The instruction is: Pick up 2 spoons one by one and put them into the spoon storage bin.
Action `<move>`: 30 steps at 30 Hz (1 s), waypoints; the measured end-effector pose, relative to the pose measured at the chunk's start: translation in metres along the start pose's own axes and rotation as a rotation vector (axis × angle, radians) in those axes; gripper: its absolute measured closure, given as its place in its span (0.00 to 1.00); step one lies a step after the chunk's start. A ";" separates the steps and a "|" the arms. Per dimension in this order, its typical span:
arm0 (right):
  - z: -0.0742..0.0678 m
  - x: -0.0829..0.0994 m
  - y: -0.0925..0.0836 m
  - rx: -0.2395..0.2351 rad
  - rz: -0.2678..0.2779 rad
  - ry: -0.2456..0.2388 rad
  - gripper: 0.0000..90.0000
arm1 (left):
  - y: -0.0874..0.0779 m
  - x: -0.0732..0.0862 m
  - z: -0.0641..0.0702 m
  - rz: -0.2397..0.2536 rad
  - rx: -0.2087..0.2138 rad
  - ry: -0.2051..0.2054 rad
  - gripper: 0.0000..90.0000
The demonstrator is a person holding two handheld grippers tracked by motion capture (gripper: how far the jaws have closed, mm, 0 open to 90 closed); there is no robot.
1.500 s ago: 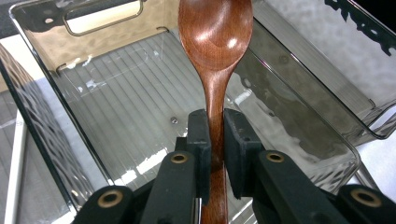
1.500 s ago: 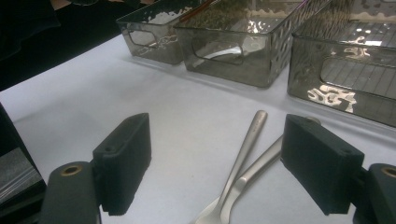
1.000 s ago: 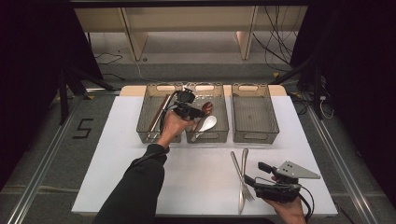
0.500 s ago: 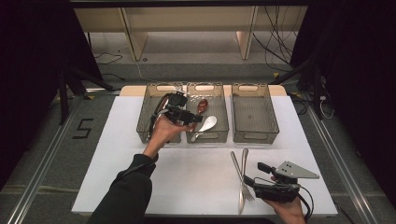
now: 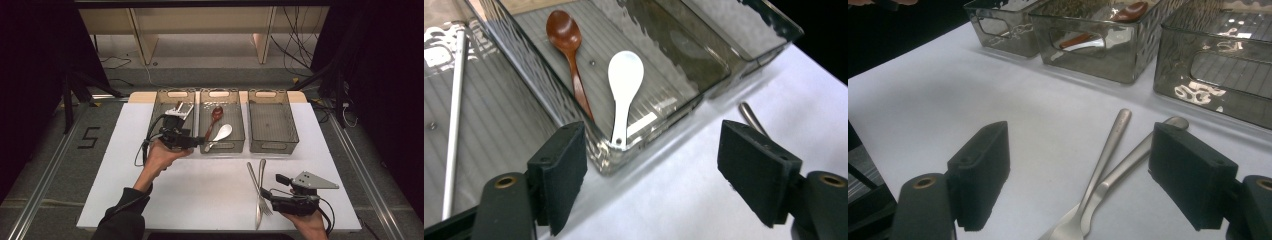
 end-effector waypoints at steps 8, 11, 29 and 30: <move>0.000 -0.001 0.005 0.001 -0.069 -0.009 0.29 | -0.010 0.023 -0.001 0.023 0.016 0.018 0.28; 0.000 -0.002 0.009 0.002 -0.103 -0.022 0.29 | -0.013 0.031 -0.003 0.023 0.012 0.030 0.27; 0.007 -0.008 0.030 -0.019 -0.248 -0.036 0.41 | -0.038 0.082 -0.010 0.107 0.050 0.011 0.26; 0.007 -0.009 0.032 -0.023 -0.253 -0.036 0.42 | -0.039 0.083 -0.011 0.110 0.049 0.013 0.26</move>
Point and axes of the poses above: each handheld gripper's, and its own axes: y roughly forward along the jaws, x roughly out of its underside, z roughly to its right, the point moved 3 cm from there along y, roughly forward along the jaws, and after that the axes turned 14 degrees about -y, right-handed, at the moved point
